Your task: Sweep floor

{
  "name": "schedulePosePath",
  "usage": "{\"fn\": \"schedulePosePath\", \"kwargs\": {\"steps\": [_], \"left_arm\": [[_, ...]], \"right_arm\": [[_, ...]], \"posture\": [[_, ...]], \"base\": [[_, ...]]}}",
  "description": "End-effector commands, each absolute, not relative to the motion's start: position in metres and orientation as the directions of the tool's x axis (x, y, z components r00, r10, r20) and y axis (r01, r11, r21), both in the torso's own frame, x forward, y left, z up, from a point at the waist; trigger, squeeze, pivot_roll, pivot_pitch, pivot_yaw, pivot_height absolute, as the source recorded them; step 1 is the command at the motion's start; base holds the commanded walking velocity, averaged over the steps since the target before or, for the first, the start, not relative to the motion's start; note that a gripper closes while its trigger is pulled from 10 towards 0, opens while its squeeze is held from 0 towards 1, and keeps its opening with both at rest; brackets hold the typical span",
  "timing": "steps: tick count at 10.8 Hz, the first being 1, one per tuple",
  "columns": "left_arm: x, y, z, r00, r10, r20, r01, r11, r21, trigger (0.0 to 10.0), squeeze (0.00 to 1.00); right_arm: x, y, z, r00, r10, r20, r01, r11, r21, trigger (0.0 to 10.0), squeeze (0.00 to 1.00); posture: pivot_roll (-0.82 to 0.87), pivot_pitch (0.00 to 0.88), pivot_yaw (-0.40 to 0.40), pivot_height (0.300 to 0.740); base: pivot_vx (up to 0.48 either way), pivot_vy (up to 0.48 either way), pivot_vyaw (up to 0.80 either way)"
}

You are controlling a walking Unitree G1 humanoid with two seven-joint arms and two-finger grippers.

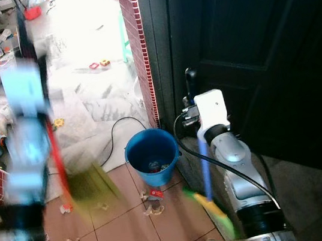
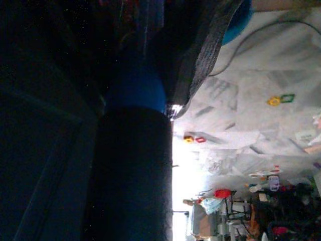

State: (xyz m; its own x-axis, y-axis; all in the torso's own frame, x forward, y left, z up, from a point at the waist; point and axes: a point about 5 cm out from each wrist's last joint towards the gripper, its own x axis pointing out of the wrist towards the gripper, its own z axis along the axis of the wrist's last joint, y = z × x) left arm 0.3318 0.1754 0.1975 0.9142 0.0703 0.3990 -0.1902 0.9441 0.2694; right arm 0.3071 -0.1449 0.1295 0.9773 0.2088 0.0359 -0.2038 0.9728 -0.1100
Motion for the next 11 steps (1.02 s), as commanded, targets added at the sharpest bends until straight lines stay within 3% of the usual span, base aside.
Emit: {"fn": "schedulePosePath", "kwargs": {"steps": [1,5,9,11], "left_arm": [[0.326,0.178,0.212,0.887,0.097,0.451,-0.227,0.943,0.242,10.0,0.00],[0.301,0.173,0.141,0.957,0.157,0.245,-0.220,0.941,0.256,10.0,0.00],[0.302,0.144,0.132,0.981,0.066,0.180,-0.085,0.991,0.103,10.0,0.00],[0.300,0.139,0.123,0.985,0.033,0.167,-0.056,0.989,0.138,10.0,0.00]], "right_arm": [[0.312,-0.142,0.140,0.977,0.201,0.076,-0.197,0.979,-0.057,10.0,0.00],[0.318,-0.135,0.145,0.976,0.196,0.097,-0.194,0.980,-0.034,10.0,0.00],[0.317,-0.132,0.143,0.973,0.205,0.104,-0.200,0.978,-0.057,10.0,0.00],[0.320,-0.131,0.143,0.980,0.159,0.120,-0.154,0.987,-0.049,10.0,0.00]], "posture": [[-0.06,0.035,0.042,0.740],[-0.05,0.052,0.039,0.740],[-0.06,0.054,0.016,0.740],[-0.06,0.053,0.021,0.740]], "base": [[0.000,0.000,0.00],[0.000,0.000,0.00],[0.000,0.000,0.73],[0.000,0.000,0.00]]}}
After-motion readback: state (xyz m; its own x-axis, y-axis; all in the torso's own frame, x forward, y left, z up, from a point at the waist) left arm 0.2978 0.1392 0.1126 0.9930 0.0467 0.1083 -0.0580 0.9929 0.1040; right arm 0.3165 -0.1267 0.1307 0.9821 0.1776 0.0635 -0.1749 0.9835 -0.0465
